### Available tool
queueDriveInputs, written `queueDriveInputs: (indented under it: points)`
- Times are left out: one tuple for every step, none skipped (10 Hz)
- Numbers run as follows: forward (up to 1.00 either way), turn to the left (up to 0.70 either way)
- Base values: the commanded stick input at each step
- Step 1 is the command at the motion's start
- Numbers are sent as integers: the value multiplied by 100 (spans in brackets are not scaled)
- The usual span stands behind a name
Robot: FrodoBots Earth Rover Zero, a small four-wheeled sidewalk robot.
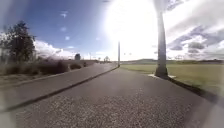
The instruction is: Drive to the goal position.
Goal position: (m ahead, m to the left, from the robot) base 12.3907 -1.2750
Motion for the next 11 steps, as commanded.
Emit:
queueDriveInputs:
  points:
    - [70, 0]
    - [70, 0]
    - [70, 0]
    - [70, 0]
    - [70, 0]
    - [70, 0]
    - [70, 0]
    - [70, 0]
    - [70, 0]
    - [70, 0]
    - [70, 0]
